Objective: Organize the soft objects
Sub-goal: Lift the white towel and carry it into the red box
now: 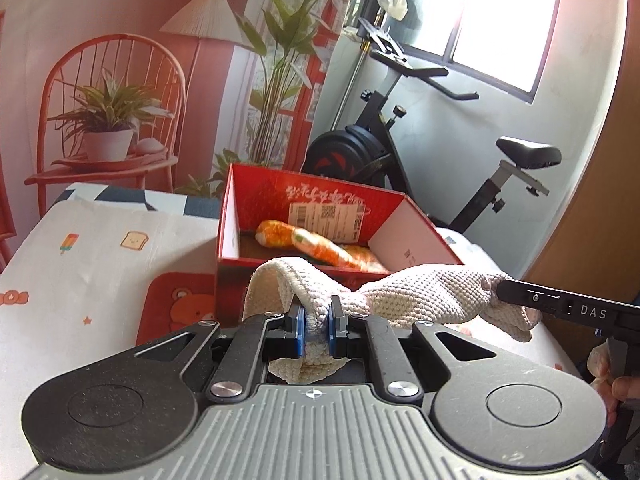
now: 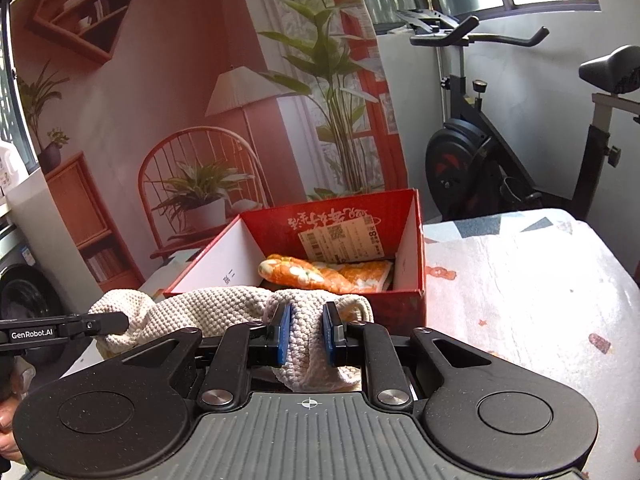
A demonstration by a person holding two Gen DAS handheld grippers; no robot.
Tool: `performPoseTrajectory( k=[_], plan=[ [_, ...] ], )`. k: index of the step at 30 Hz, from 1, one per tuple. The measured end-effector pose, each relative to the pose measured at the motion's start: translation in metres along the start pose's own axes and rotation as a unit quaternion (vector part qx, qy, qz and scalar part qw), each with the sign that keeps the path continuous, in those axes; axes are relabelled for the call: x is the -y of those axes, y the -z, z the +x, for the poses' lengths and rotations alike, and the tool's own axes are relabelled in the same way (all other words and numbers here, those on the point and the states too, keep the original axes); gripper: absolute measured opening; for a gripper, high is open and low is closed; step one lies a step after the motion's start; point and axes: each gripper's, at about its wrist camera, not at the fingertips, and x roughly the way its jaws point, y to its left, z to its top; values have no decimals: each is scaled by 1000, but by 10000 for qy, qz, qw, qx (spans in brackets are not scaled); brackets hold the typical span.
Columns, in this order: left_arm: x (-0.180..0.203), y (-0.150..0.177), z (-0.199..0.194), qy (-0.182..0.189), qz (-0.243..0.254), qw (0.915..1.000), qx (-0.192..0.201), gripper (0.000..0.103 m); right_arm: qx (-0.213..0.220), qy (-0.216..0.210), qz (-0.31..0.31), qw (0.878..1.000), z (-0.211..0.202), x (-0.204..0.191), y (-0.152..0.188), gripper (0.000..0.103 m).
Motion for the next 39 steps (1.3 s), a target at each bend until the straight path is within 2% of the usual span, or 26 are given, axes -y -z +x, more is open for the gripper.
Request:
performPoseTrajectory(
  k=[7, 14, 19, 24, 34, 39],
  plan=[
    [3, -39, 16, -42, 78, 9999, 141, 12, 172, 56, -252, 9995, 18, 0, -36, 16],
    [0, -69, 65, -153, 307, 9992, -205, 12, 13, 202, -386, 9990, 70, 16, -58, 16],
    [-8, -71, 92, -211, 400, 9973, -574, 12, -266, 265, -413, 9984, 101, 25, -54, 16],
    [-12, -65, 107, -261, 488, 9952, -805, 12, -420, 274, -471, 9976, 116, 29, -45, 16],
    [-17, -69, 132, -308, 371, 9934, -1041, 12, -646, 352, -597, 9955, 131, 32, -42, 16],
    [-19, -71, 134, -315, 411, 9933, -1031, 14, -699, 387, -632, 9948, 135, 32, -41, 22]
  ],
)
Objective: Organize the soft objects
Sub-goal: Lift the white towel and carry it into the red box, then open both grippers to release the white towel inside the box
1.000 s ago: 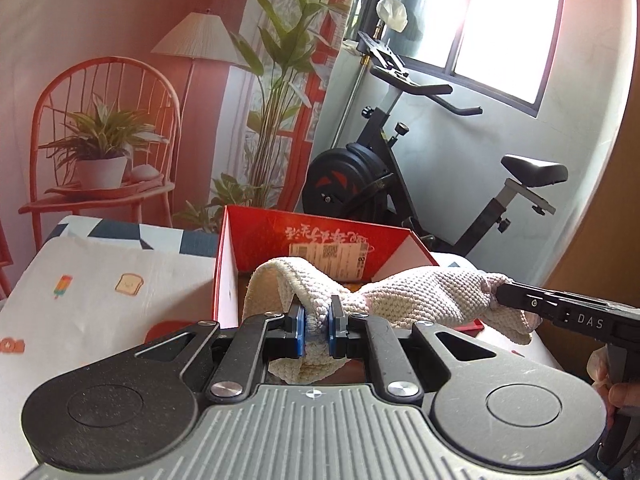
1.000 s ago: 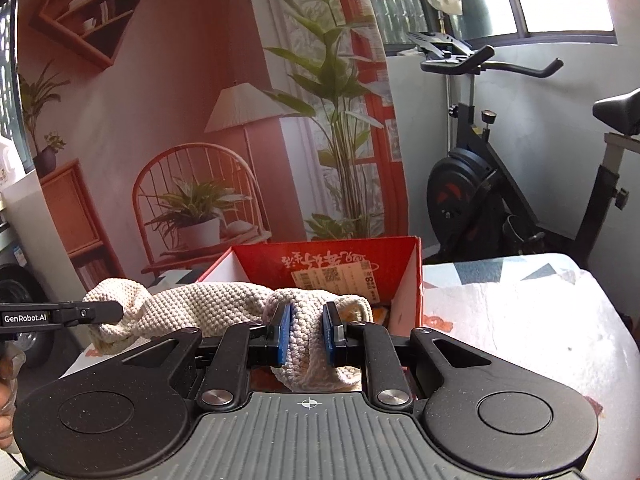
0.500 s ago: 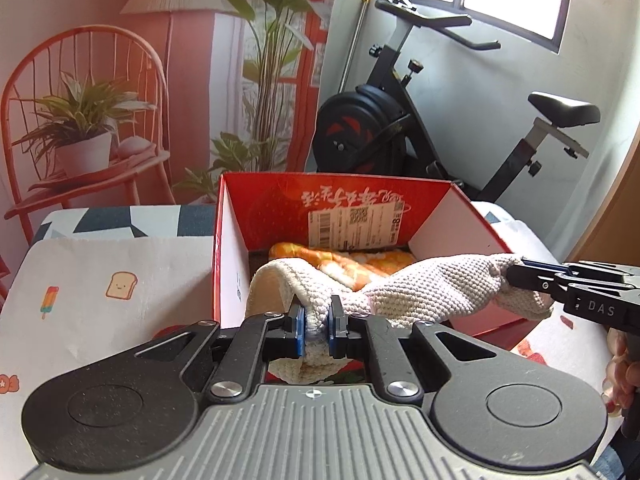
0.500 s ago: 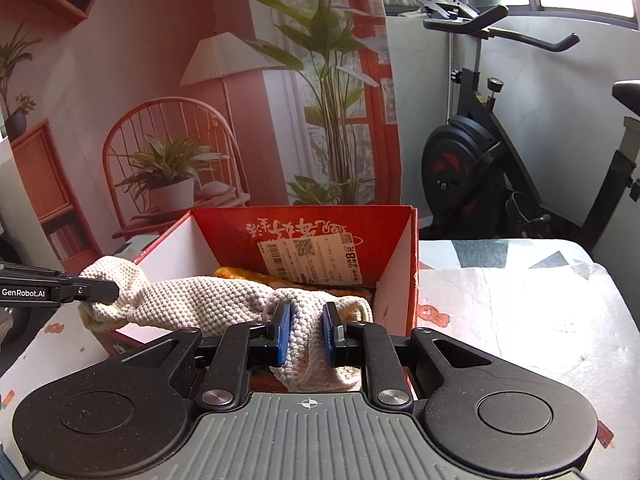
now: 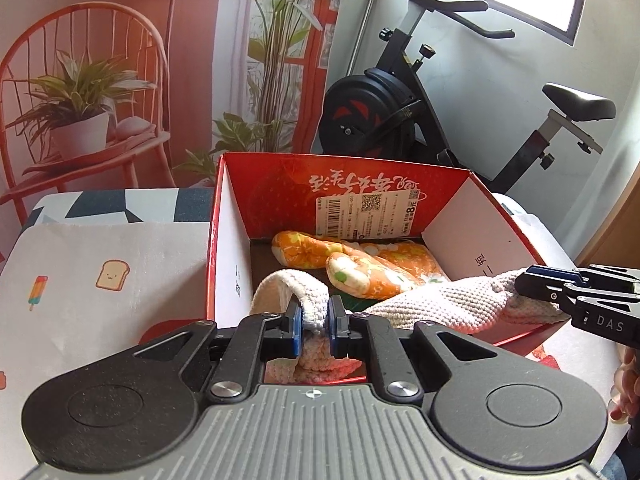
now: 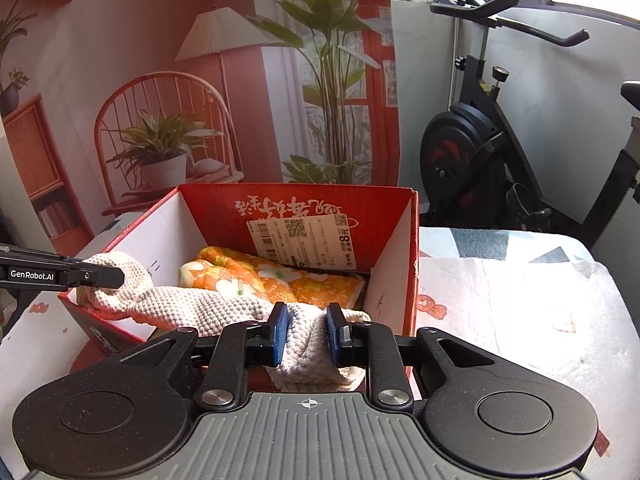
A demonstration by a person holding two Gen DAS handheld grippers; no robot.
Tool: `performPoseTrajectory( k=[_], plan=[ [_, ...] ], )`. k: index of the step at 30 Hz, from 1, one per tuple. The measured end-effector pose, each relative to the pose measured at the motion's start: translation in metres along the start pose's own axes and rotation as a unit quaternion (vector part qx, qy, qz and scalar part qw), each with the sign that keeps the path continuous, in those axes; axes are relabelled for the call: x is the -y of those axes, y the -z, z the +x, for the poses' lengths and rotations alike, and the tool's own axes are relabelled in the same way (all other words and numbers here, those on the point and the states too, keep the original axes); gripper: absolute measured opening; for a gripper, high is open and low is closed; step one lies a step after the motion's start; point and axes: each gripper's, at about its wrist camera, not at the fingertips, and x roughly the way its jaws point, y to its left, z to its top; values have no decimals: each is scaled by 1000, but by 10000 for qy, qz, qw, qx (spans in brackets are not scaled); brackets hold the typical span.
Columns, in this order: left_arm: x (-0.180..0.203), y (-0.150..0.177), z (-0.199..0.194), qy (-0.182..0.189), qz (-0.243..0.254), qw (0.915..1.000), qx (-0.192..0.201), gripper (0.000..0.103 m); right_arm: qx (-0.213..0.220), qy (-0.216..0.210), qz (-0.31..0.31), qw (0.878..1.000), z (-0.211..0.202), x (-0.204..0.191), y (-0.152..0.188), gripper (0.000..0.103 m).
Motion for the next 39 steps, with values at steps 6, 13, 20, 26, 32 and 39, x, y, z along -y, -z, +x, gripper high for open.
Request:
performPoseTrajectory(
  k=[6, 13, 20, 26, 32, 39],
  plan=[
    [0, 0, -6, 50, 12, 10000, 53, 21, -30, 5, -21, 10000, 3, -2, 0, 26],
    [1, 4, -21, 220, 15, 9996, 166, 24, 80, -33, -84, 9999, -6, -6, 0, 26],
    [-4, 18, -41, 305, -52, 9994, 133, 24, 207, -70, -96, 9997, -27, -6, 6, 27],
    [-4, 33, -53, 352, -42, 9994, 36, 24, 344, -67, -167, 9992, -47, -6, 15, 28],
    [-8, 52, -50, 348, -113, 9990, -246, 24, 412, -69, -140, 9990, -64, -6, 28, 28],
    [-11, 82, -46, 383, -406, 9972, -490, 24, 261, -120, 76, 9996, -68, -8, 56, 29]
  ],
)
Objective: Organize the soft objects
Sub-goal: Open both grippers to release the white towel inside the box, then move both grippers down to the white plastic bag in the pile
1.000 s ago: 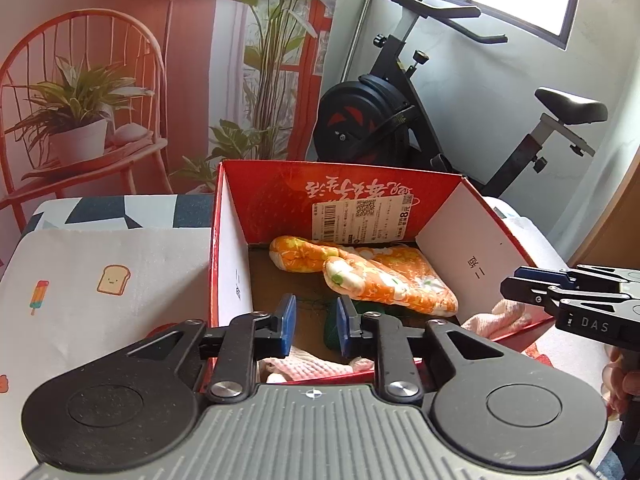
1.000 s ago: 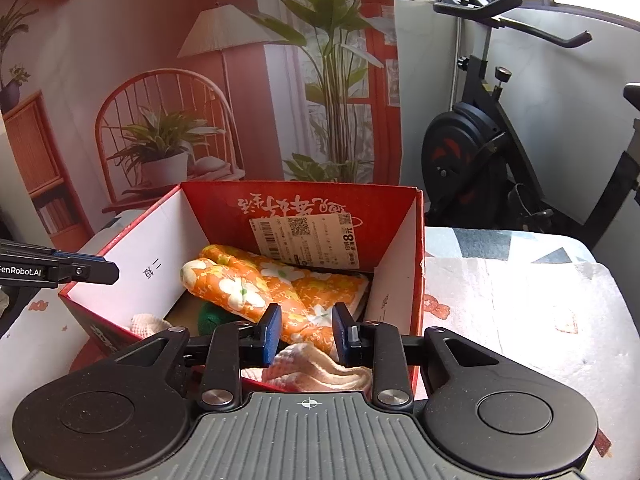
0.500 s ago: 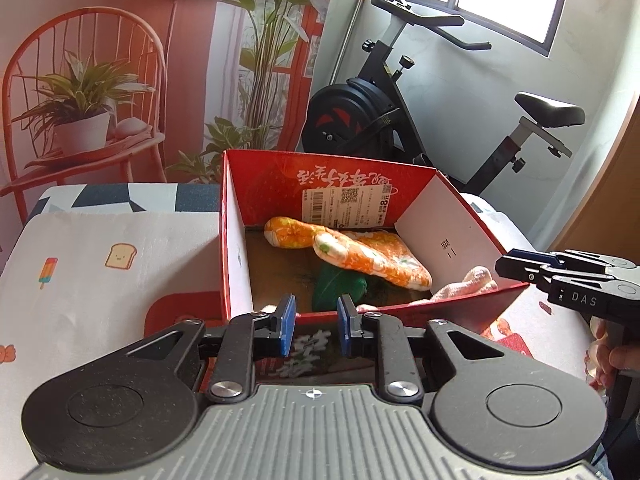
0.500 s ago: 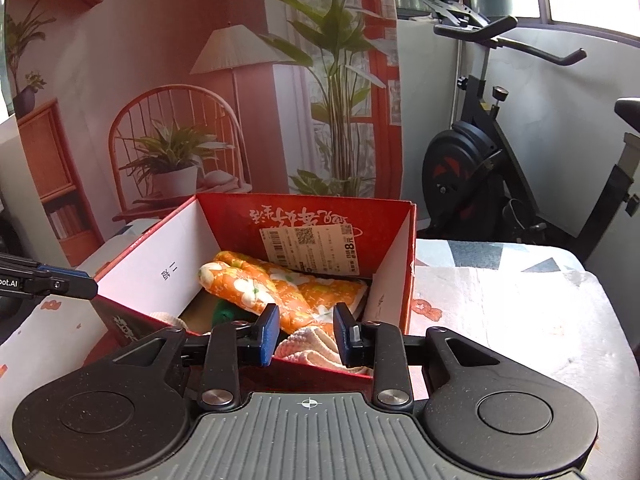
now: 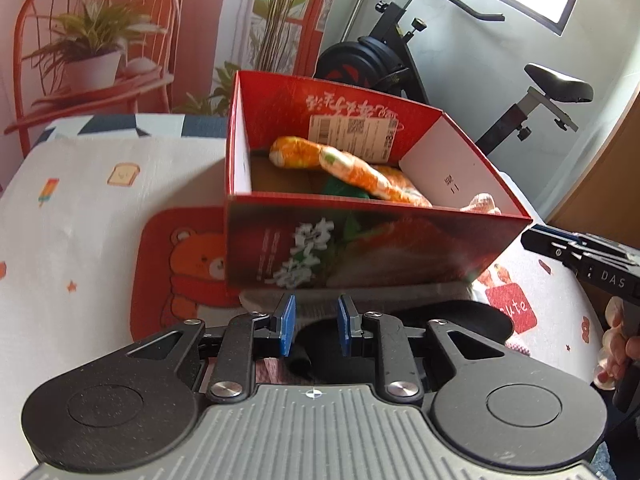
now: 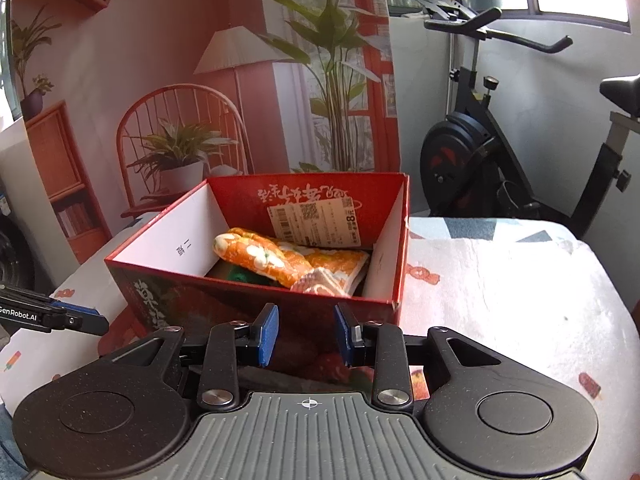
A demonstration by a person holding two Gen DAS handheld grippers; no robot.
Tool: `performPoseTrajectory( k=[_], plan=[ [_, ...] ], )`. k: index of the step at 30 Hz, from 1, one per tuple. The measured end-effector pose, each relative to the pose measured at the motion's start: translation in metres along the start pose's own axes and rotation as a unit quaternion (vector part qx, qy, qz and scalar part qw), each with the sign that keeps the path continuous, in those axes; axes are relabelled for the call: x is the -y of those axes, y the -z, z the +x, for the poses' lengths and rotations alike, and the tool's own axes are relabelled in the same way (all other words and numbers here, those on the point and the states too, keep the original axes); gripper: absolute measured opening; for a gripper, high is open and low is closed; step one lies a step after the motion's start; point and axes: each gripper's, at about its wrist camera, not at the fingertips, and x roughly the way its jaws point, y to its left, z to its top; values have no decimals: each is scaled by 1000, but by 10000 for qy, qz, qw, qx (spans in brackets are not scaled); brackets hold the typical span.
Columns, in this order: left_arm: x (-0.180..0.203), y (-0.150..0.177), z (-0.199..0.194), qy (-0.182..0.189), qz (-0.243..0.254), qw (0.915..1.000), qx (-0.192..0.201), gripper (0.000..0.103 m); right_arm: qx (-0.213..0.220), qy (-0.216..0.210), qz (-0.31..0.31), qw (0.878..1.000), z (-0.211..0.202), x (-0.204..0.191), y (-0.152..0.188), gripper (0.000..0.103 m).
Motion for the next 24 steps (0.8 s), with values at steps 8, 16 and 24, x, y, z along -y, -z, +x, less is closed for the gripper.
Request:
performPoseTrajectory(
  k=[8, 16, 24],
  plan=[
    [3, 47, -5, 197, -108, 9992, -318, 24, -411, -234, 306, 9984, -12, -18, 53, 29],
    [5, 85, -2, 355, -186, 9978, -528, 24, -828, -448, 360, 9949, -16, -40, 84, 29],
    [3, 99, 4, 427, -383, 9967, -576, 24, -1392, -646, 617, 9862, -11, -46, 104, 32]
  ],
)
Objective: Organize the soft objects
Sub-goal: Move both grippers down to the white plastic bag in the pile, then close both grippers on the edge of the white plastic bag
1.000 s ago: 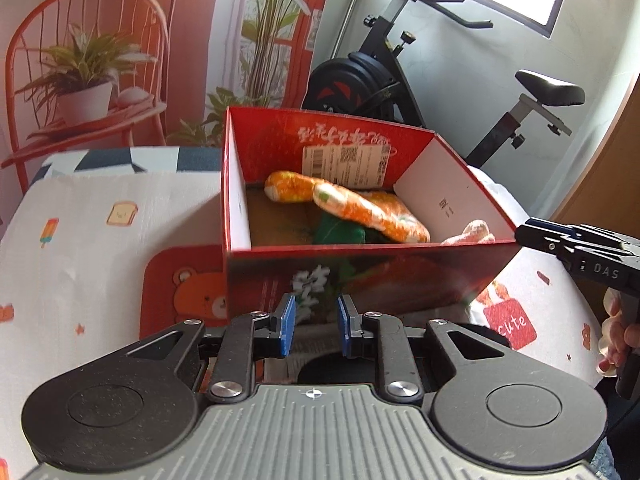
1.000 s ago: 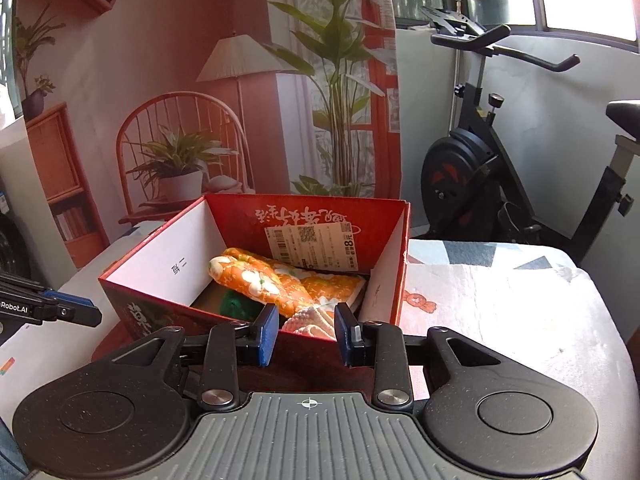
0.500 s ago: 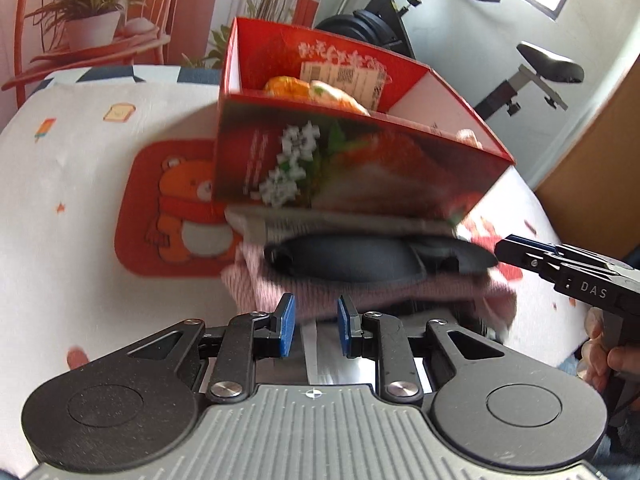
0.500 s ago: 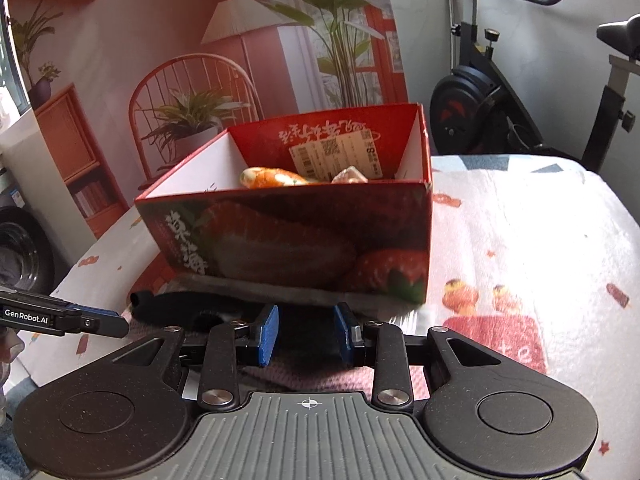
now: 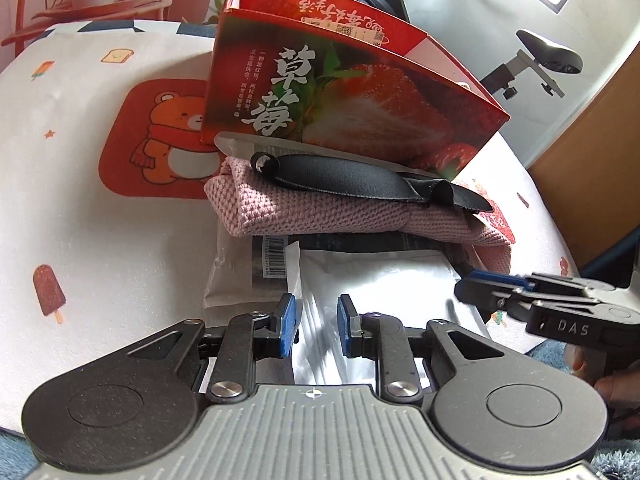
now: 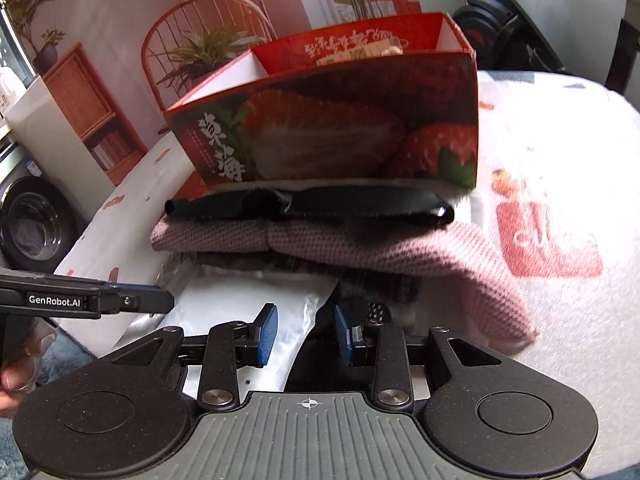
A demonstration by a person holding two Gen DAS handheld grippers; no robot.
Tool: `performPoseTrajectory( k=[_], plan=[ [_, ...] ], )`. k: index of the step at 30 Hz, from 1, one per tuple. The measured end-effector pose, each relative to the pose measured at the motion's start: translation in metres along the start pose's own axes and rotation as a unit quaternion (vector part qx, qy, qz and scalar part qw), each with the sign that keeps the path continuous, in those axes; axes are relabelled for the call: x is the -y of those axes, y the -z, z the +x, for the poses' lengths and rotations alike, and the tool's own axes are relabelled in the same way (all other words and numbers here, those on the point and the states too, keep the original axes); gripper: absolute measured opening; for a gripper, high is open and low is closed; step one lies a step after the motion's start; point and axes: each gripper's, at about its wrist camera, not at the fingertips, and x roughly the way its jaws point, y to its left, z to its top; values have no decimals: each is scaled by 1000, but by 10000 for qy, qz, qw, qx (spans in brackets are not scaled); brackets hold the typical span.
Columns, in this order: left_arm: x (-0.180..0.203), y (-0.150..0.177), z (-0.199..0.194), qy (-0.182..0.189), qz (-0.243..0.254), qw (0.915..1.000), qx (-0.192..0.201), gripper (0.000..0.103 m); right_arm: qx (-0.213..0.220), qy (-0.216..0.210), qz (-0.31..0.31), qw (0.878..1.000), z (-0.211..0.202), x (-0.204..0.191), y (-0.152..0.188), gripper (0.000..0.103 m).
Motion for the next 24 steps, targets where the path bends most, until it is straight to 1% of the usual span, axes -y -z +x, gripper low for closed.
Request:
performPoseTrajectory(
  k=[6, 11, 17, 24],
  plan=[
    [-5, 3, 1, 143, -169, 9998, -22, 24, -150, -104, -40, 9998, 3, -3, 3, 39],
    [-7, 4, -1, 252, -274, 9993, -21, 24, -195, -159, -85, 9996, 4, -4, 3, 40],
    [-10, 5, 3, 306, -330, 9989, -96, 24, -282, -259, 63, 9992, 10, 1, 3, 41],
    [-8, 5, -1, 384, -334, 9987, -14, 24, -279, -296, 43, 9992, 10, 1, 4, 41]
  ],
)
